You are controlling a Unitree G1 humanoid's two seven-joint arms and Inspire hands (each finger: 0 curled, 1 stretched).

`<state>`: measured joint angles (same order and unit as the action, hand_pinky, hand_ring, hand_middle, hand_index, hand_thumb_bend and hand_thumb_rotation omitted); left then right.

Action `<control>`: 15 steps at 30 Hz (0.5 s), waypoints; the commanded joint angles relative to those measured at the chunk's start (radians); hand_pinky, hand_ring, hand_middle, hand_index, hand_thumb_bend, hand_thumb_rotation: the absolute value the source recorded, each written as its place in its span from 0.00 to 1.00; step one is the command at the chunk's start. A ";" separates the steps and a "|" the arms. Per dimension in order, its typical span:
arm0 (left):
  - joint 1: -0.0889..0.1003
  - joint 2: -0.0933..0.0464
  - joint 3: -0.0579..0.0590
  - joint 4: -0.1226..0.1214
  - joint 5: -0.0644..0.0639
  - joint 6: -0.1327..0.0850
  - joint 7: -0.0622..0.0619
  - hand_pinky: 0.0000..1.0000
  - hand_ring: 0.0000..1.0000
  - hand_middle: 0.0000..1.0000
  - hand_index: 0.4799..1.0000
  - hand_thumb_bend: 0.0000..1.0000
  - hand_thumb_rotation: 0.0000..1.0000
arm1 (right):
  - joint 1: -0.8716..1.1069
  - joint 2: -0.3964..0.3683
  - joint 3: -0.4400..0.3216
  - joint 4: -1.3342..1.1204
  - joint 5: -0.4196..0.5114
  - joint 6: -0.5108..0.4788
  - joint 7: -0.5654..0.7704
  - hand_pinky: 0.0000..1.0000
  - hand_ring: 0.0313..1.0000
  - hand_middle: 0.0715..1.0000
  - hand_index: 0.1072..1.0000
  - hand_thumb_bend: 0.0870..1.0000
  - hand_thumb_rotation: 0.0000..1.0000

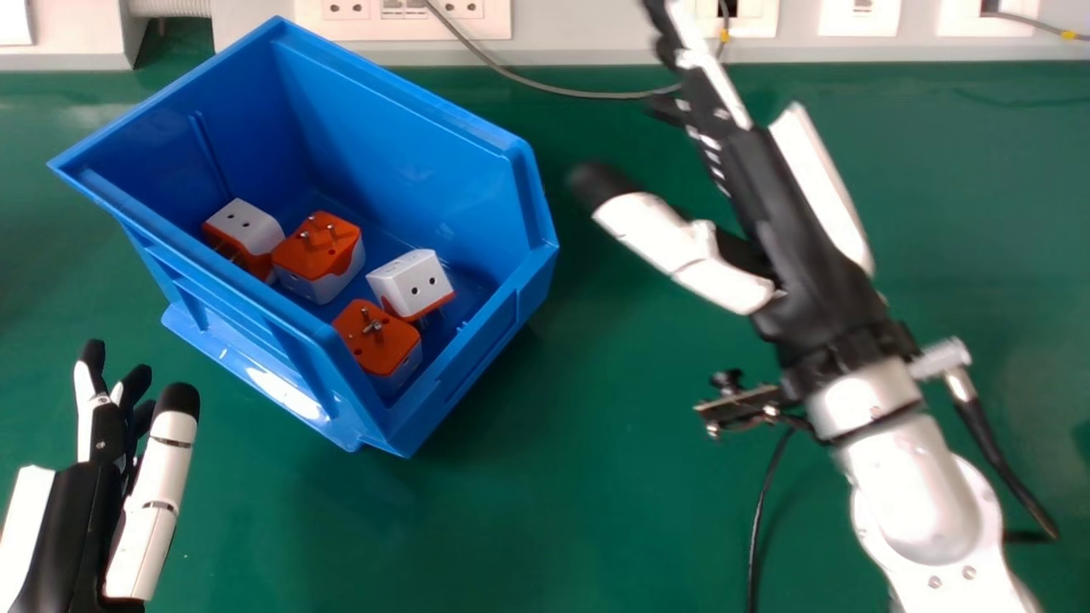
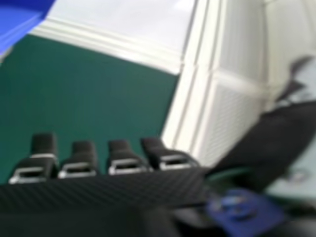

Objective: Pick all objects and put in blue box

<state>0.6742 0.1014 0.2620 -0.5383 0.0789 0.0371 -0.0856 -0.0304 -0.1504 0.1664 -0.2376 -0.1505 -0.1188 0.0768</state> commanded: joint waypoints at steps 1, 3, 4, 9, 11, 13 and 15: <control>0.012 -0.004 0.013 -0.004 -0.004 -0.039 0.011 0.91 0.96 0.98 1.00 0.42 0.98 | 0.016 0.002 -0.027 -0.011 0.056 0.014 0.027 0.98 1.00 1.00 0.99 0.39 0.95; 0.020 -0.009 0.018 0.003 -0.006 -0.053 0.014 0.91 0.96 0.98 1.00 0.40 0.98 | 0.040 0.005 -0.043 -0.012 0.097 0.041 0.048 0.99 1.00 1.00 1.00 0.38 0.97; 0.023 -0.011 0.020 0.007 -0.006 -0.060 0.016 0.91 0.96 0.98 1.00 0.40 0.98 | 0.049 0.007 -0.050 -0.014 0.116 0.057 0.055 0.99 1.00 1.00 1.00 0.38 0.98; 0.052 -0.028 0.025 0.012 -0.013 -0.097 0.022 0.91 0.96 0.98 1.00 0.40 0.98 | 0.084 0.028 -0.084 -0.011 0.207 0.116 0.083 1.00 1.00 1.00 1.00 0.38 0.99; 0.061 -0.035 0.029 0.020 -0.025 -0.122 0.022 0.91 0.96 0.98 1.00 0.40 0.98 | 0.095 0.043 -0.103 0.026 0.264 0.118 0.108 1.00 1.00 1.00 1.00 0.38 0.99; 0.063 -0.040 0.034 0.032 -0.036 -0.145 0.023 0.91 0.97 0.99 1.00 0.40 0.98 | 0.111 0.055 -0.117 0.050 0.311 0.122 0.127 1.00 1.00 1.00 1.00 0.40 1.00; 0.056 -0.042 0.037 0.045 -0.045 -0.158 0.024 0.91 0.97 0.99 1.00 0.41 0.98 | 0.123 0.065 -0.129 0.065 0.348 0.126 0.143 1.00 1.00 1.00 1.00 0.41 1.00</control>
<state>0.7303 0.0642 0.2858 -0.4927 0.0443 -0.0902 -0.0692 0.0860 -0.0934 0.0576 -0.1715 0.1612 0.0096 0.2087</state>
